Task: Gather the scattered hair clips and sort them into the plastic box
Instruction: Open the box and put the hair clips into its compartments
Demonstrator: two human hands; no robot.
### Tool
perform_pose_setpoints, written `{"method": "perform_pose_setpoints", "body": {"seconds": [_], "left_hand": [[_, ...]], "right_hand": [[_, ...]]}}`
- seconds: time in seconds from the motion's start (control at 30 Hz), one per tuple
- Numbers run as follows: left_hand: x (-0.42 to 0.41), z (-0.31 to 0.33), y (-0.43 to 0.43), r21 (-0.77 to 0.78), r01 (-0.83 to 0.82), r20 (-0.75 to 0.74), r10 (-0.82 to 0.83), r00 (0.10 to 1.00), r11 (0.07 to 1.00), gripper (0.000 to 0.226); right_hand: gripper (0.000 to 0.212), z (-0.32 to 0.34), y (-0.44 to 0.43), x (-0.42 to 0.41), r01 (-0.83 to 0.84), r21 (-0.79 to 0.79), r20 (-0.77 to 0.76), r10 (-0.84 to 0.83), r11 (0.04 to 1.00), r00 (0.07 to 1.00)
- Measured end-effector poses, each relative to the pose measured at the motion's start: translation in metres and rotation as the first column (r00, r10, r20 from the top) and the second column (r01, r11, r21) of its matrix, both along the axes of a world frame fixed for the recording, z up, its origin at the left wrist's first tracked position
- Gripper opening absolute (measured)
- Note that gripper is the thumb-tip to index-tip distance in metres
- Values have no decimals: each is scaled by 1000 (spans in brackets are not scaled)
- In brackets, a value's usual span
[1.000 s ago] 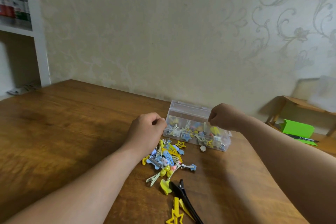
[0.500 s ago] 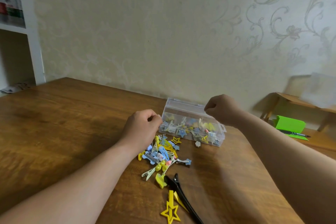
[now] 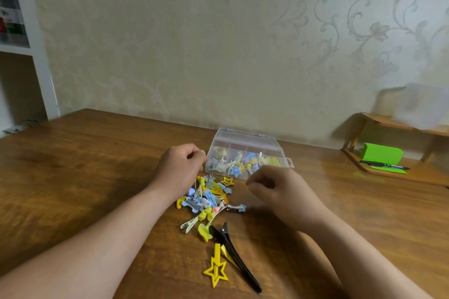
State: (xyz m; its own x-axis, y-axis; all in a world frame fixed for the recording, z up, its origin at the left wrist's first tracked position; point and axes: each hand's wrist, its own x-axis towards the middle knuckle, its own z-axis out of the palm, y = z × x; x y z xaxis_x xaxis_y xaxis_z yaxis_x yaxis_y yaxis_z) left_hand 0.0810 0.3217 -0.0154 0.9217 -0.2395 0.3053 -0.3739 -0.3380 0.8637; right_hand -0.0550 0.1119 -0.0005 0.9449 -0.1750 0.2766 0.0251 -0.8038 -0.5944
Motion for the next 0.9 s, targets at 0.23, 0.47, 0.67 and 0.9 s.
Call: {"method": "perform_pose_setpoints", "body": {"seconds": [0.23,0.47,0.67,0.9], "left_hand": [[-4,4,0,5,-8,-7,8,1000,1000,30],[-6,5,0,10,2,-14,-2,1000,1000,28],[-9,6,-1,38,4,-4,-4,1000,999,28],[-6,4,-1,57,-1,1,1,1000,998,27]], "right_hand": [[9,-7,-5,0,-113,-18,-121,110,993,987],[13,-8,3,-1,-165,-70,-136,155,984,979],[29,-3,1,-4,-242,-69,-199,225,968,954],[20,-2,0,-4,-280,-69,-208,261,957,943]]}}
